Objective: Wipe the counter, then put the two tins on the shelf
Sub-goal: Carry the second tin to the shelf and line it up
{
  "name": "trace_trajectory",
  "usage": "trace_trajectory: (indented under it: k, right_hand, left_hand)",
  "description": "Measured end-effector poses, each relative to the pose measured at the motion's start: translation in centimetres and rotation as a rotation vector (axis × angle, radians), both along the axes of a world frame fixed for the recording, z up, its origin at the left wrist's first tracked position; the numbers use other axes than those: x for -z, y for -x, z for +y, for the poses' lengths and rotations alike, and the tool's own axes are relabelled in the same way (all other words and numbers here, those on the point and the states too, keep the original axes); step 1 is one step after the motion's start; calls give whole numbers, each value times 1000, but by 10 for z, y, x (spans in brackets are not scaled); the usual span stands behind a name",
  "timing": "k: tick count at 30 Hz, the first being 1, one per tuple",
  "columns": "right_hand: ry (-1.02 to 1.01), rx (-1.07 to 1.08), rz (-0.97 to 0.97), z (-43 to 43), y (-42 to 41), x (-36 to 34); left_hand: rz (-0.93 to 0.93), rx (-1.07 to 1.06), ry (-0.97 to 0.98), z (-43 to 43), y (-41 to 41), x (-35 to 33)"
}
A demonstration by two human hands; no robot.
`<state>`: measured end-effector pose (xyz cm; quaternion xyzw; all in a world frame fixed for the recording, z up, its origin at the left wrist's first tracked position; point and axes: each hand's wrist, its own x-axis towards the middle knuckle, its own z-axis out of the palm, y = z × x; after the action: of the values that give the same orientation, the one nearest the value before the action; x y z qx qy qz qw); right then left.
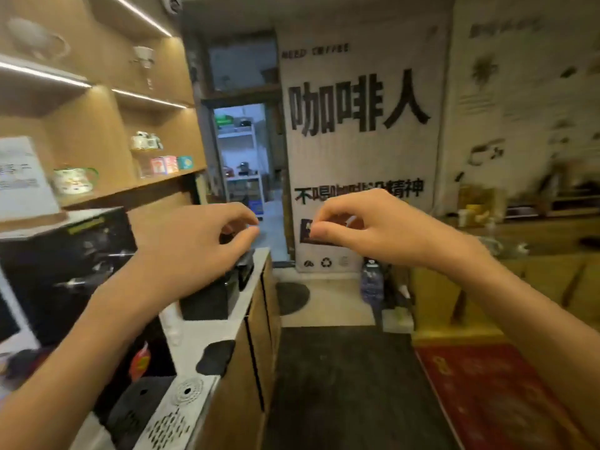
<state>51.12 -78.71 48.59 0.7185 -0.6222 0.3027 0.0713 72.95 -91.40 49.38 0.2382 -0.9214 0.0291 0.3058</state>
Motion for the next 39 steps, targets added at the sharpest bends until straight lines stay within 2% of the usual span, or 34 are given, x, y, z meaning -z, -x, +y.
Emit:
trace_trajectory:
  k: [5,9,12,16,19,21,23,25,27,33,39]
  right_hand:
    - [75,506,-280,155,85,101]
    - [-35,928,-557,277,87,212]
    - [-112,1198,-731,353,43,284]
    - [-244,1526,-845,435,-39,343]
    - [-462,1769,-928,487,-105,379]
    - [-589,1899,-1101,513,-152,404]
    - [-614,1992,-1301,535,-200,424]
    - [-539,2059,-1468,552,-244,438]
    - [-450,2123,-1552,572,-279,445]
    - [-286,2289,-1551,641,-330,445]
    - [-110,2294,-1495,714,-291,437]
  left_hand:
    - [-194,295,-13,36,128,89]
    - [-415,587,-116,89,208,183]
    - [-575,808,-116,145,251,251]
    - [-788,1114,-18,239,292,315]
    - [-857,1282,65,316,298,351]
    - [-940,1363,28,365,291,374]
    - [-1054,1430,0,411,280,396]
    - [-1165,1486,29,458,270,413]
    - [-1230,1535,85,507,262,426]
    - [-1294,1675,146,643,243,441]
    - [-1294,1709,87,730,249,443]
